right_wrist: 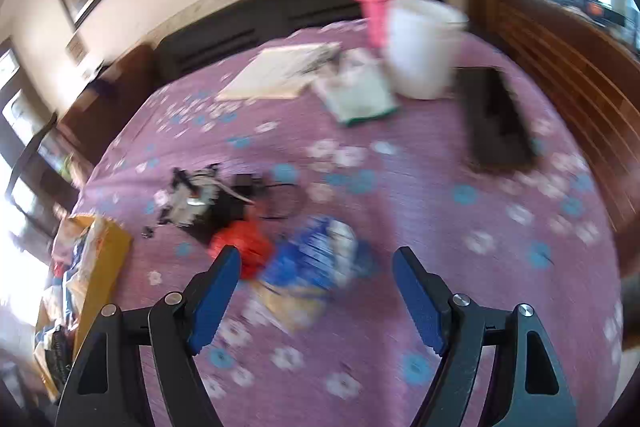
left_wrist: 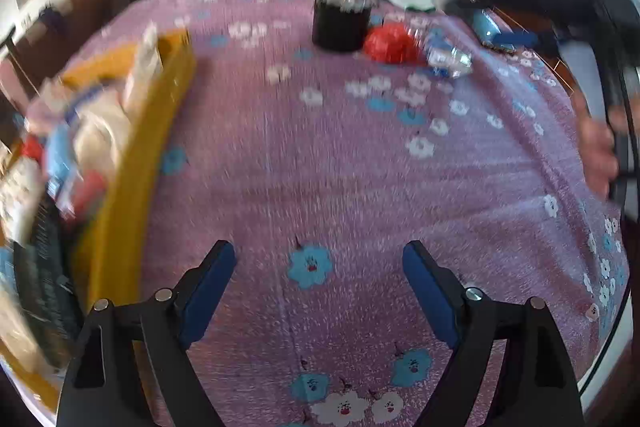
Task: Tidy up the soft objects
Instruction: 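Reach the left gripper toward the red bag while the right moves toward the blue-white bag, then grasp the red plastic bag with the left gripper while the right grasps the blue-white bag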
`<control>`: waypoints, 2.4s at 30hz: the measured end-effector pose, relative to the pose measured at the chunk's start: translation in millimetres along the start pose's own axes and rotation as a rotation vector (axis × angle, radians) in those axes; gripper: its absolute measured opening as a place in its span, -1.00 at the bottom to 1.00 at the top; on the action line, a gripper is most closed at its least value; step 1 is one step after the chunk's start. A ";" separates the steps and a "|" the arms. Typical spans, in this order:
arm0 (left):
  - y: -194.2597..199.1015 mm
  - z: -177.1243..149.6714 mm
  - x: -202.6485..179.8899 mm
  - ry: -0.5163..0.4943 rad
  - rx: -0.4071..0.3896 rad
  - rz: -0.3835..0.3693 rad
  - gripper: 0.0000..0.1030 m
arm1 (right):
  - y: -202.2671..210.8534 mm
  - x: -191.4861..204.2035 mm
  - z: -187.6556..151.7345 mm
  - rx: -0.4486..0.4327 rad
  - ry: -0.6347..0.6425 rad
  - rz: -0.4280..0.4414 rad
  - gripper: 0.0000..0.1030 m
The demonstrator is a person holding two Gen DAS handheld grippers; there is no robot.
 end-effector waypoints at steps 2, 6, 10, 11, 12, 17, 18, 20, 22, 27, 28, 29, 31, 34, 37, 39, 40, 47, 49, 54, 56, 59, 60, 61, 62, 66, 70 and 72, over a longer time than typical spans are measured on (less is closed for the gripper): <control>-0.8 -2.9 -0.8 0.000 -0.012 0.011 0.91 | -21.5 11.8 4.6 0.063 0.045 0.007 0.59; -0.8 -5.0 -4.0 -0.018 -0.009 0.027 1.00 | -58.3 29.5 4.3 0.162 0.139 -0.006 0.59; 0.7 -5.6 -3.7 -0.021 -0.009 0.030 1.00 | -76.4 43.5 -5.8 0.213 0.147 0.047 0.59; -0.1 -4.9 -3.8 -0.021 -0.009 0.030 1.00 | -77.2 51.9 -10.2 0.226 0.145 0.093 0.59; -0.2 -4.8 -3.8 -0.021 -0.009 0.030 1.00 | -78.3 62.2 -15.5 0.249 0.141 0.153 0.59; -0.1 -4.8 -3.4 -0.021 -0.009 0.030 1.00 | -42.2 125.0 -60.8 0.380 0.160 0.506 0.59; -0.3 -4.8 -3.6 -0.022 -0.009 0.031 1.00 | -28.9 128.8 -61.6 0.357 0.172 0.524 0.59; -0.2 -4.8 -3.8 -0.022 -0.009 0.031 1.00 | -3.0 120.1 -52.9 0.275 0.156 0.510 0.59; 0.2 -4.8 -3.6 -0.022 -0.009 0.032 1.00 | 16.0 89.4 -34.4 0.164 0.112 0.385 0.59; -0.3 -4.7 -3.3 -0.022 -0.009 0.031 1.00 | 31.3 6.8 -25.5 0.078 0.059 0.047 0.62; 0.1 -4.8 -2.9 -0.022 -0.010 0.033 1.00 | 29.1 -4.2 -28.9 0.077 0.047 0.010 0.62; 0.1 -4.8 -2.8 -0.022 -0.010 0.033 1.00 | 26.0 -9.1 -30.2 0.075 0.045 -0.009 0.62; -0.7 -4.2 -2.4 -0.022 -0.011 0.035 1.00 | 20.1 -15.7 -31.6 0.067 0.059 -0.045 0.62; 0.3 -5.5 -2.0 -0.021 -0.011 0.035 1.00 | 11.3 -14.6 -23.9 0.044 0.098 -0.079 0.62; 0.9 -6.3 -3.1 -0.021 -0.011 0.036 1.00 | -2.4 -4.2 -12.0 0.069 0.177 -0.101 0.65; 0.8 -6.7 -3.3 -0.021 -0.011 0.036 1.00 | -16.7 -0.4 -8.7 0.117 0.201 -0.093 0.69; 0.7 -6.7 -3.0 -0.021 -0.011 0.036 1.00 | -25.6 -0.5 -7.6 0.145 0.205 -0.094 0.69; 0.0 -6.9 -3.1 -0.017 -0.016 0.034 1.00 | -55.3 -6.3 -21.6 0.232 0.173 -0.102 0.18; -0.5 -6.7 -2.5 -0.018 -0.016 0.037 1.00 | -51.0 -7.2 -27.9 0.224 0.172 -0.115 0.13; 1.7 -10.5 -3.3 -0.017 -0.018 0.042 1.00 | -28.2 -2.2 -43.7 0.163 0.107 -0.066 0.12; 1.3 -10.7 -3.2 -0.017 -0.017 0.041 1.00 | -16.8 0.5 -50.8 0.123 0.076 -0.046 0.12; 0.7 -10.4 -3.8 -0.019 -0.015 0.039 1.00 | -2.5 2.5 -61.3 0.055 0.028 -0.018 0.13; 0.7 -10.3 -4.5 -0.021 -0.013 0.037 1.00 | 2.5 2.7 -63.1 0.020 0.029 -0.025 0.13; 0.3 -10.3 -4.7 -0.026 -0.007 0.034 1.00 | 5.8 2.9 -63.4 -0.002 0.031 -0.030 0.13; -0.4 -10.1 -4.9 -0.031 0.005 0.029 1.00 | 8.6 3.1 -64.0 -0.025 0.031 -0.033 0.13; -1.4 -2.7 -5.1 0.016 0.067 -0.044 1.00 | 17.3 2.2 -61.0 -0.100 0.039 -0.037 0.14; -7.7 25.7 2.4 0.117 0.097 -0.081 1.00 | 21.0 -5.3 -62.4 -0.112 0.019 -0.029 0.15; -12.3 40.6 5.3 0.148 0.088 -0.070 1.00 | 21.3 -7.3 -63.0 -0.111 0.026 -0.040 0.15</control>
Point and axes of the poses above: each gripper's, at about its wrist camera, not at the fingertips, and y roughly against the way its jaws point, x to its left, z to its top, the point moved 10 cm from there along -y, roughly the way its jaws point, and after that the axes turned 14 degrees about z, right-handed, at the moved point
